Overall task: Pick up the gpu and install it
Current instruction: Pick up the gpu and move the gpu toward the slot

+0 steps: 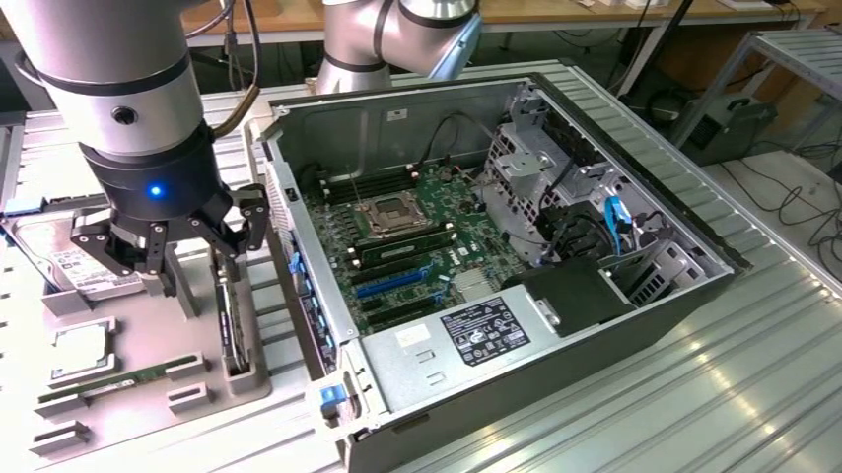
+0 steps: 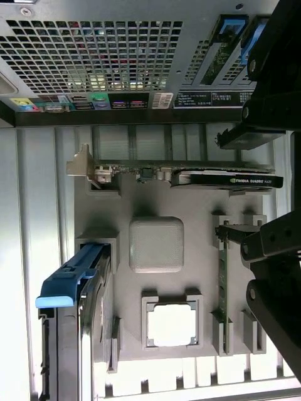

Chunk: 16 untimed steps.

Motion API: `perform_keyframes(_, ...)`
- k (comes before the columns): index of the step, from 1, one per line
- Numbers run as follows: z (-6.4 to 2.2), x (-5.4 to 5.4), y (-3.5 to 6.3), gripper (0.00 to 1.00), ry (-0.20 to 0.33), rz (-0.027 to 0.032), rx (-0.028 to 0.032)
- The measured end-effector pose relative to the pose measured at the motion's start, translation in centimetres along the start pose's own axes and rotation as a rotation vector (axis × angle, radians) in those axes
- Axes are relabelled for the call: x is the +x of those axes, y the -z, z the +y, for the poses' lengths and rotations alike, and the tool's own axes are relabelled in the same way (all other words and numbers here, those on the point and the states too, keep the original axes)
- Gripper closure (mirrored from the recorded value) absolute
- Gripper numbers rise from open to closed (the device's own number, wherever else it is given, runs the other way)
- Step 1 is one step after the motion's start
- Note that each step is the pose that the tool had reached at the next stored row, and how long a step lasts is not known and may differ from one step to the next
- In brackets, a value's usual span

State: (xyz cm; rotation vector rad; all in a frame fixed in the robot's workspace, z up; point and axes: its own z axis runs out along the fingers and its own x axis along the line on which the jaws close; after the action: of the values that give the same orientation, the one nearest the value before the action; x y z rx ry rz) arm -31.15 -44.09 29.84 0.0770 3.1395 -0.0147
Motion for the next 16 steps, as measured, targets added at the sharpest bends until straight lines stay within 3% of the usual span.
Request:
perform_keyframes(5,0.00,0.0,-0.02,0.40,0.000,-0.0002,0.0004)
perform_keyframes(10,-0.11,-0.3,-0.41,0.40,0.008,-0.0005,0.0078)
perform_keyframes(16,-0.11,-0.5,-1.21,0.40,0.015,-0.0007,0.0113)
